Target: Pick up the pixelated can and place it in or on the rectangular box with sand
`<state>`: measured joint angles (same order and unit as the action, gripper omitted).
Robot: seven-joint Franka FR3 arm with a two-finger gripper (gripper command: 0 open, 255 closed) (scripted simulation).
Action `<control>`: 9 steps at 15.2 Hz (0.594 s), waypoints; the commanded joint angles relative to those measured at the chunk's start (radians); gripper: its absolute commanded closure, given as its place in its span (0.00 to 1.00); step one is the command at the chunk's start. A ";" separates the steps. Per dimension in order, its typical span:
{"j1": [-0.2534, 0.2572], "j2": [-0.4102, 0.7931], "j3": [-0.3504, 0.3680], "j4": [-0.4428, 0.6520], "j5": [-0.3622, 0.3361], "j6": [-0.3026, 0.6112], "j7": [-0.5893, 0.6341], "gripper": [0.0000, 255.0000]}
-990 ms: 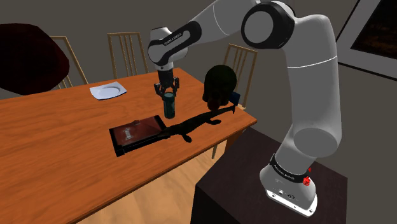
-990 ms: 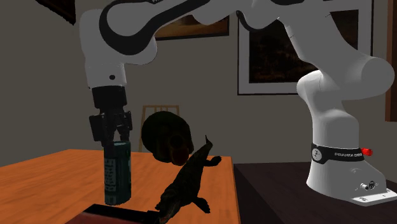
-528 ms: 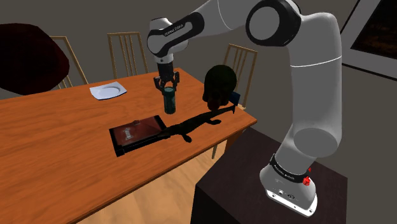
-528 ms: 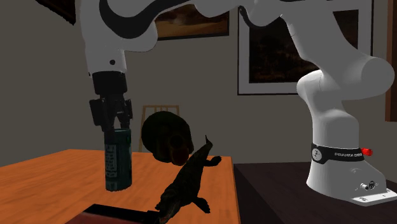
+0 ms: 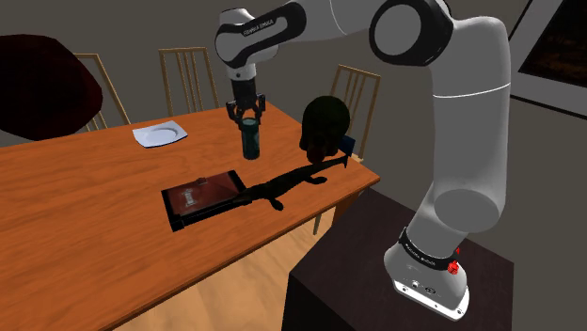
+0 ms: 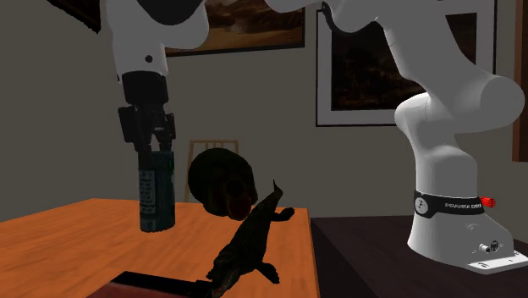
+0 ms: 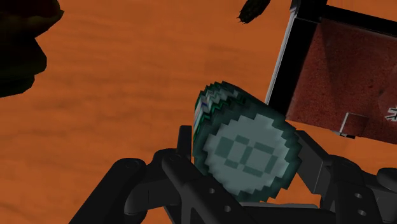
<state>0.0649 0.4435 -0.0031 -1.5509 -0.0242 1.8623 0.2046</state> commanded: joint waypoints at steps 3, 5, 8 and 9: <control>0.001 -0.015 0.000 0.032 0.000 -0.047 0.000 1.00; 0.001 -0.021 0.000 0.050 0.000 -0.071 -0.001 1.00; 0.028 -0.023 0.013 0.076 0.000 -0.100 0.038 1.00; 0.042 -0.022 0.019 0.088 0.001 -0.110 0.057 1.00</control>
<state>0.0958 0.4151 0.0111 -1.4859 -0.0238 1.7677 0.2462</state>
